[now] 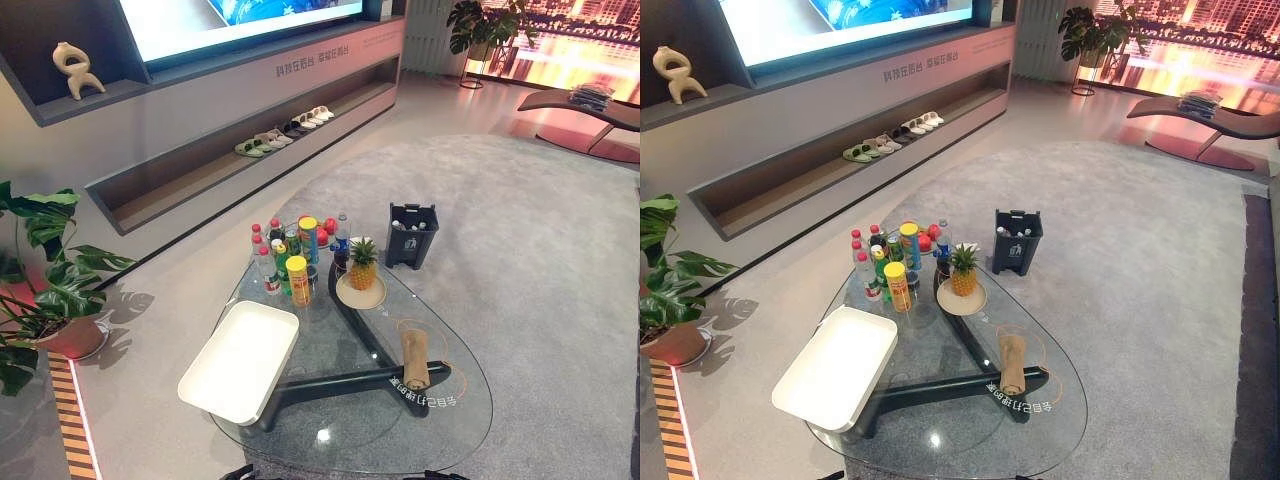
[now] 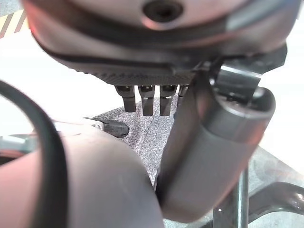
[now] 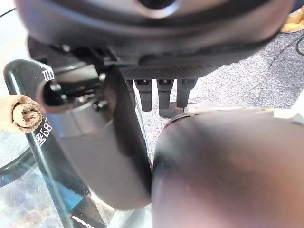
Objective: Wipe the table with a cloth and put it in the basket.
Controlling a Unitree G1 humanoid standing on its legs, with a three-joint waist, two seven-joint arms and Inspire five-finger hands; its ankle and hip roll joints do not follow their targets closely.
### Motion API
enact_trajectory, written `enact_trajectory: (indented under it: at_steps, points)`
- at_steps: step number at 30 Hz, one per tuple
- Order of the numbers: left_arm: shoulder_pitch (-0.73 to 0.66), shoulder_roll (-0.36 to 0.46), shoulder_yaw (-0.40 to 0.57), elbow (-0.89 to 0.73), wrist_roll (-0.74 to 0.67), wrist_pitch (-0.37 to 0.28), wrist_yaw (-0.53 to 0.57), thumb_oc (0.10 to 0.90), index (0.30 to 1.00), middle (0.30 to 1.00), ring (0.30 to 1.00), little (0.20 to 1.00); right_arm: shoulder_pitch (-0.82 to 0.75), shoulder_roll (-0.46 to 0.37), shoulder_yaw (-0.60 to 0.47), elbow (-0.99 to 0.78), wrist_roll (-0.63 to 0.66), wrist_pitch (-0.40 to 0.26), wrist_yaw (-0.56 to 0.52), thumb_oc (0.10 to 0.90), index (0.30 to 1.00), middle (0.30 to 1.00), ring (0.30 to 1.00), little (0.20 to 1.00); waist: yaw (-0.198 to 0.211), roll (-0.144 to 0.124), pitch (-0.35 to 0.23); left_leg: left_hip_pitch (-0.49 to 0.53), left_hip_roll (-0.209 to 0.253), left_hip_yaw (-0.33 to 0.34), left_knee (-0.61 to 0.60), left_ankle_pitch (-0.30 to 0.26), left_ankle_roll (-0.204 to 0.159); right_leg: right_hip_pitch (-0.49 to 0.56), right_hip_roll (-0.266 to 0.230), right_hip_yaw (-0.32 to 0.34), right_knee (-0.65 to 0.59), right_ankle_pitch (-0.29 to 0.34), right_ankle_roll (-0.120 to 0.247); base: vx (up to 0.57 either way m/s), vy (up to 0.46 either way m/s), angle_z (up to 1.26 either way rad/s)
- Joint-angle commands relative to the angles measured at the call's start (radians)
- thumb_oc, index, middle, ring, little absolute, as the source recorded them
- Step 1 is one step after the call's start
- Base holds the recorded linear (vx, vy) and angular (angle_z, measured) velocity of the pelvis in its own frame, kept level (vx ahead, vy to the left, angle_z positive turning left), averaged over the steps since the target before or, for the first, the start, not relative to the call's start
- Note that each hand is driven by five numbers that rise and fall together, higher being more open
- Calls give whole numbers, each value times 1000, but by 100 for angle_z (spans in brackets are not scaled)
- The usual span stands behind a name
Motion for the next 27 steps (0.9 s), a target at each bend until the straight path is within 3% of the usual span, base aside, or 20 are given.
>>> enact_trajectory:
  at_steps: [1,27]
  points:
    - [-70,-20,9,64,19,0,18,800,900,900,900,900,7,18,46,86,-54,25,13,800,900,900,900,900,5,-40,22,-36,-58,2,-2,-2,34,24,-12,17,15,-21,10,0,0,0]
    - [-71,-23,5,64,13,14,6,800,900,900,900,900,4,19,47,84,-52,20,16,800,900,900,900,900,4,-36,29,-40,-59,6,-2,2,33,17,-12,15,15,-15,11,0,0,0]
